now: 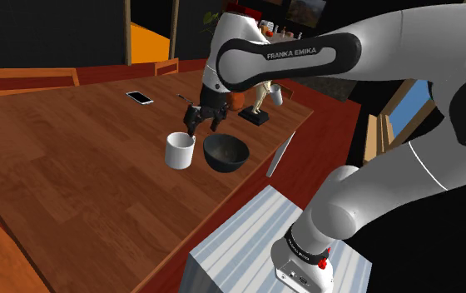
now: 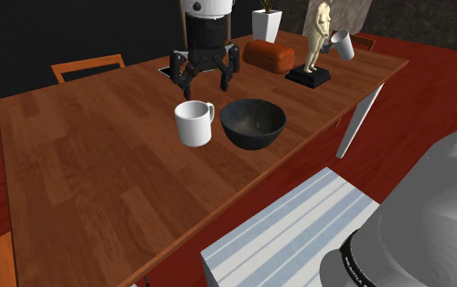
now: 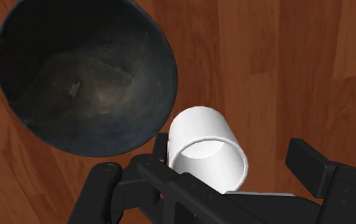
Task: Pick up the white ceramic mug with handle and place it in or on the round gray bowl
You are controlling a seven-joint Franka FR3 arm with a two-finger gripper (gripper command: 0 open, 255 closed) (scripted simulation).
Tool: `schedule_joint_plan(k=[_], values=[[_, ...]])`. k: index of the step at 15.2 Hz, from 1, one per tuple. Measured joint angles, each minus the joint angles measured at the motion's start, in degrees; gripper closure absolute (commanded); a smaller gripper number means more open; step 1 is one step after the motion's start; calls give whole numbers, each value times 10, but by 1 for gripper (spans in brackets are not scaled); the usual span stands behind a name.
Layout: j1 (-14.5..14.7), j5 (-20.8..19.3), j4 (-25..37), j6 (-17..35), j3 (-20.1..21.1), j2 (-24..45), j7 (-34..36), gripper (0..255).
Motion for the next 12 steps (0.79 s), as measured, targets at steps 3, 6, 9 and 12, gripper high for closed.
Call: schedule_joint_plan(k=[3, 6, 9, 12], values=[[-2, -18, 22, 42, 21, 60, 26, 0], [-5, -46, 54, 83, 39, 130, 57, 0], [-7, -82, 88, 115, 52, 198, 91, 0], [-5, -99, 95, 139, 56, 230, 108, 0]])
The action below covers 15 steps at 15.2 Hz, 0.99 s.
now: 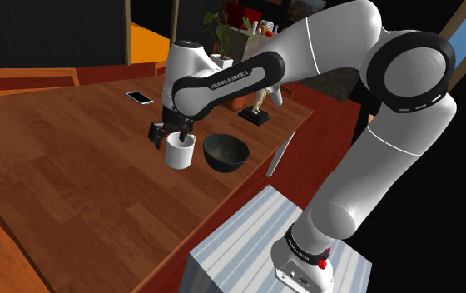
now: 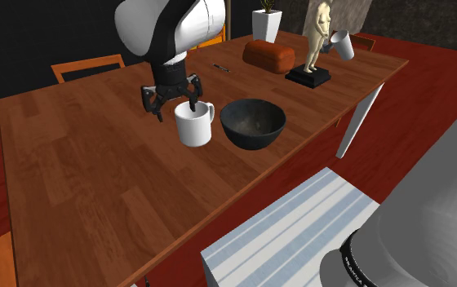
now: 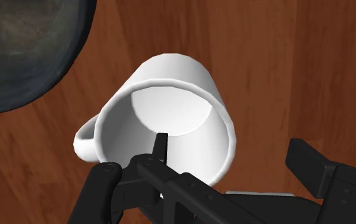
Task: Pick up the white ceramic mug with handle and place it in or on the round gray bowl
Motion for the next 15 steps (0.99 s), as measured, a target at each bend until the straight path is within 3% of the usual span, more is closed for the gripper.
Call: schedule_joint_plan(k=[5, 12, 13, 15], values=[[0, -14, -8, 35, 0, 28, 11, 0], [-1, -16, -9, 40, -1, 32, 12, 0], [-1, -16, -9, 40, -1, 32, 12, 255], [-1, -16, -9, 40, -1, 32, 12, 255]])
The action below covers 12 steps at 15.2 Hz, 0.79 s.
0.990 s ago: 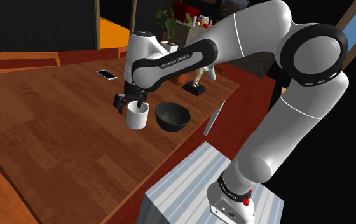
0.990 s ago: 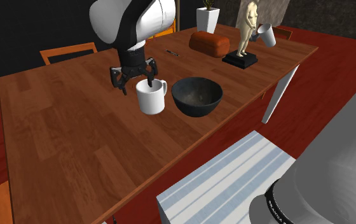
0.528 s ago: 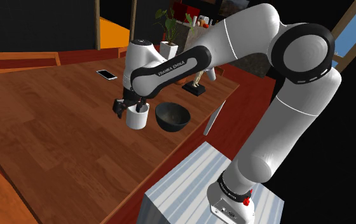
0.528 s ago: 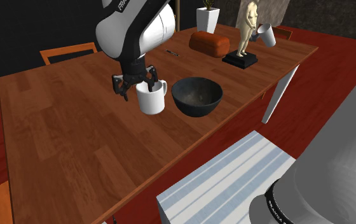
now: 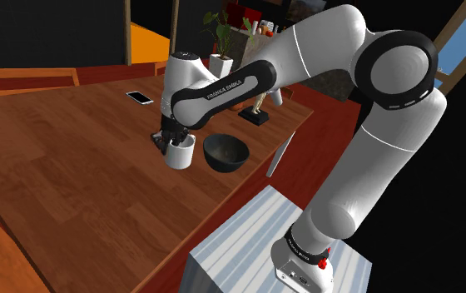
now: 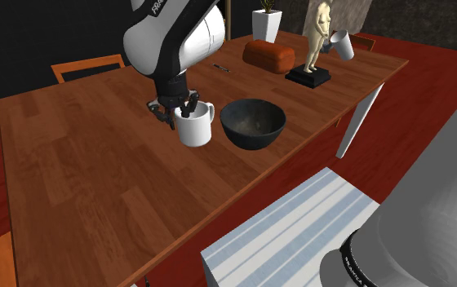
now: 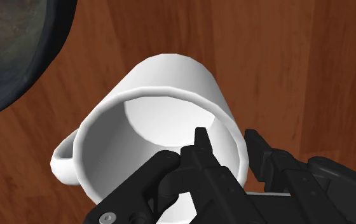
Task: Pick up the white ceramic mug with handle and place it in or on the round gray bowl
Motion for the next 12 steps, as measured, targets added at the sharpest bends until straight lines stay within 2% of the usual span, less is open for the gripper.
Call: schedule_joint_plan(k=[8, 12], values=[[0, 0, 0, 0, 0, 0, 0, 255], [0, 9, 7, -23, 1, -17, -6, 255]])
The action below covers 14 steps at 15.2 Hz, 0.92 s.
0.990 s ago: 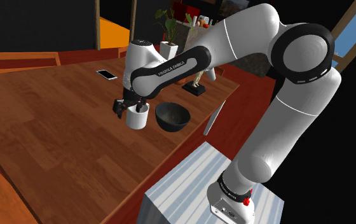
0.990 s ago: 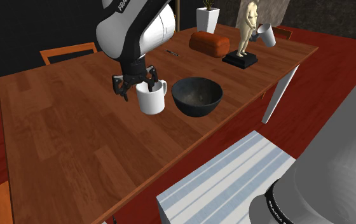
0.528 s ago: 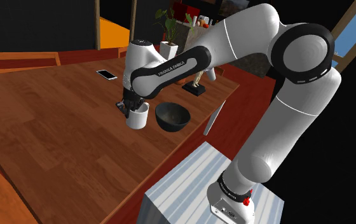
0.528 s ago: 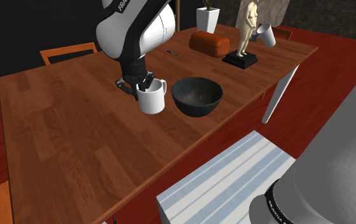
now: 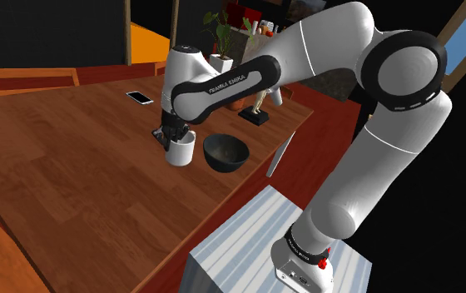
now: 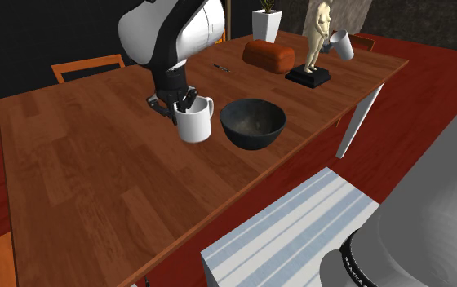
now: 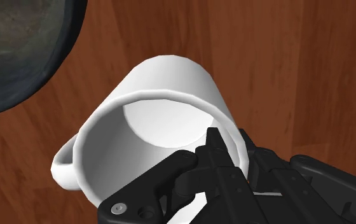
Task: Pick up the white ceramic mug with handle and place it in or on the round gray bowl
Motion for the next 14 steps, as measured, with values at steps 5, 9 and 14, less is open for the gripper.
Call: schedule_joint_plan(k=[5, 9, 14], values=[[-1, 10, 18, -36, -1, -20, -10, 255], [0, 18, 31, -66, -1, -37, -16, 255], [-1, 24, 54, -103, -3, -51, -24, 255]])
